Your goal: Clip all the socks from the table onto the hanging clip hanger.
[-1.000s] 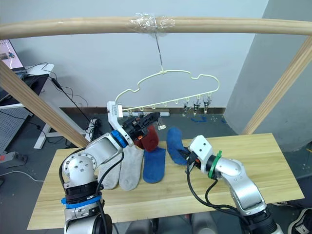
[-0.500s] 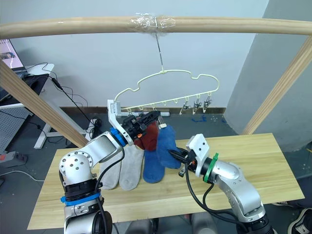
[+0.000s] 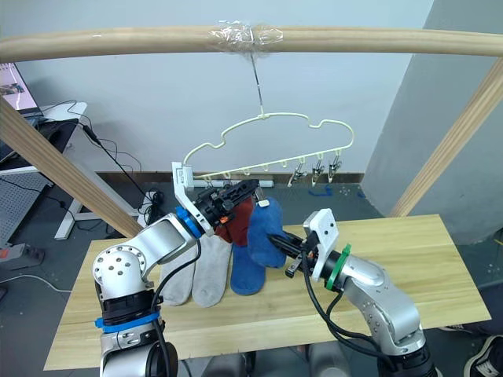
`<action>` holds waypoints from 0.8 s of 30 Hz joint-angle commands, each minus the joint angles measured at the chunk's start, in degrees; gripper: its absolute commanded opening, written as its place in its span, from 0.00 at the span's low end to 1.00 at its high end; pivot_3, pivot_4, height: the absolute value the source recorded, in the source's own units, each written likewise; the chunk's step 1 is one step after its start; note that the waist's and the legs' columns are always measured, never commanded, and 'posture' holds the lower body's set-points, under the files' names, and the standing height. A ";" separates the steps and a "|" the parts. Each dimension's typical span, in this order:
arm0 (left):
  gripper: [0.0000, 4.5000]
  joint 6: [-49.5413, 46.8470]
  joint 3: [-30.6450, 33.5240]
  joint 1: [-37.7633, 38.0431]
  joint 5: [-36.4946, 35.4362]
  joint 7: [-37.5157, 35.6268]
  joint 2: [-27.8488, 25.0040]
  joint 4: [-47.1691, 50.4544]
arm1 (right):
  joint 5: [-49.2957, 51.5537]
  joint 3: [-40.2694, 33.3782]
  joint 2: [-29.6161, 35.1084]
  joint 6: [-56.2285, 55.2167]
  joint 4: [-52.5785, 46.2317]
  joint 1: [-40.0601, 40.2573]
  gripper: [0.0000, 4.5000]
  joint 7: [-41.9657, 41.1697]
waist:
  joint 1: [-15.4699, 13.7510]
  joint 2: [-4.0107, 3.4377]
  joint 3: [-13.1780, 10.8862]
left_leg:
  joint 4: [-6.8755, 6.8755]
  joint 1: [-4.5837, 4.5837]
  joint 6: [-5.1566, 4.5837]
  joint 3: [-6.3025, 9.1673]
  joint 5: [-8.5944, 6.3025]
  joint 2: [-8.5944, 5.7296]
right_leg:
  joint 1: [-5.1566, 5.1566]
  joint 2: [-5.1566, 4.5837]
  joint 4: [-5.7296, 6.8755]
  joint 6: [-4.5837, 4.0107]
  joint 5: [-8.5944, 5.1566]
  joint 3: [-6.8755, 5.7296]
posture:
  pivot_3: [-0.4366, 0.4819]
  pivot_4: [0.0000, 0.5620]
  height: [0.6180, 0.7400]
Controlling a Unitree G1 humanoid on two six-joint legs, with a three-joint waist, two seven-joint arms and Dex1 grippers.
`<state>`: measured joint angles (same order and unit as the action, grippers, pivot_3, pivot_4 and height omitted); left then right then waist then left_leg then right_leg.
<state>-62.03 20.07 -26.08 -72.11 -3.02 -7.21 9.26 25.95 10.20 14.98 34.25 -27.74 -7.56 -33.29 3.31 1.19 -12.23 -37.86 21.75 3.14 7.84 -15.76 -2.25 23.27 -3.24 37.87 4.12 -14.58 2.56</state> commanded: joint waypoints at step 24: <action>1.00 -2.40 -3.43 8.18 -8.61 -6.38 -16.18 11.98 | -2.61 2.63 -2.67 -2.96 6.99 -4.54 0.16 1.48 | -0.01 -0.04 -0.05 | 0.09 0.04 0.00 0.01 0.00 0.02 | 0.06 0.00 -0.08 -0.01 -0.01 0.01 | 0.42 0.35 1.00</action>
<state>-63.43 17.13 -18.52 -78.35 -6.82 -21.88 17.37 23.27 12.67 12.72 32.61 -20.86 -11.61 -31.46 3.30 1.16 -12.27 -37.75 21.78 3.14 7.84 -15.76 -2.24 23.33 -3.23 37.78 4.11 -14.59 2.58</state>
